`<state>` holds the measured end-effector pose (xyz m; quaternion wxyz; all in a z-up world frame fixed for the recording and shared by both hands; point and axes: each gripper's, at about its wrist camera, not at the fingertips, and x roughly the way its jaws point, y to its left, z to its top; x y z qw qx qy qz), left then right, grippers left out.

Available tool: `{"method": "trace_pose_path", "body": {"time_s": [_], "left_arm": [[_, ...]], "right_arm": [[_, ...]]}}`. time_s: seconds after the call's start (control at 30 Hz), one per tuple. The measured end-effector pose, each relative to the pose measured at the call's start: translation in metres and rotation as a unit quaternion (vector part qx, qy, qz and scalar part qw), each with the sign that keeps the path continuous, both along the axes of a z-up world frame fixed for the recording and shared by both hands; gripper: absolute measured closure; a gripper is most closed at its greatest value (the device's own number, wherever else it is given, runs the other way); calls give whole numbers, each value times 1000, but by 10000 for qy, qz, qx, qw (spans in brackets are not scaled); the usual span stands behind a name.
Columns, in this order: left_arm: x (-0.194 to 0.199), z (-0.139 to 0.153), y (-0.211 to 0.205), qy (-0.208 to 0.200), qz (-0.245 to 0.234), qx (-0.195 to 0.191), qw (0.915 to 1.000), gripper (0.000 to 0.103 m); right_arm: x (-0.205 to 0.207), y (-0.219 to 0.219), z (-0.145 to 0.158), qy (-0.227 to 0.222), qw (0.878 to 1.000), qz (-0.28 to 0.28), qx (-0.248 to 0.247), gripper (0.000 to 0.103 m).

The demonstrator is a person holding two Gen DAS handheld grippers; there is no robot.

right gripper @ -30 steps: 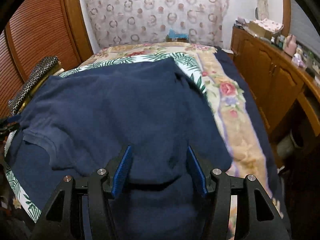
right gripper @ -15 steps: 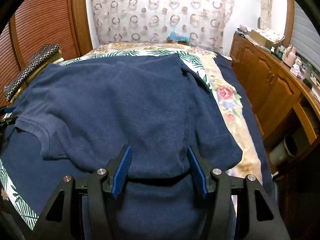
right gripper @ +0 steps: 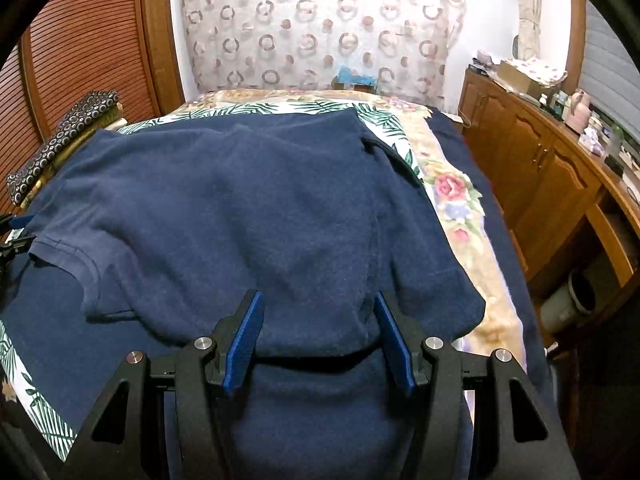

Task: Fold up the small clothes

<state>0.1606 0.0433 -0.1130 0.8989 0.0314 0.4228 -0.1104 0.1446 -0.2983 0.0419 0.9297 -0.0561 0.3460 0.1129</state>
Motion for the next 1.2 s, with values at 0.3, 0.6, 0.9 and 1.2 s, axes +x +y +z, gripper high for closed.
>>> {"method": "trace_pose_path", "body": {"time_s": [0.3,0.6,0.9,1.2], "left_arm": [[-7,3,5,-85,31,-90,9999,25],[-37,27,56,-556,603,-857,9929,42],[-30,17,76,-552,1089,-270,9922,50],[-17,1,76,-320,1127,-198,9929,54]], "right_arm": [[0,1,0,7,10000,-4,26,44],[1,1,0,10,10000,1,31,44],[1,0,0,12,10000,6,33,44],[1,0,0,14,10000,9,36,44]]}}
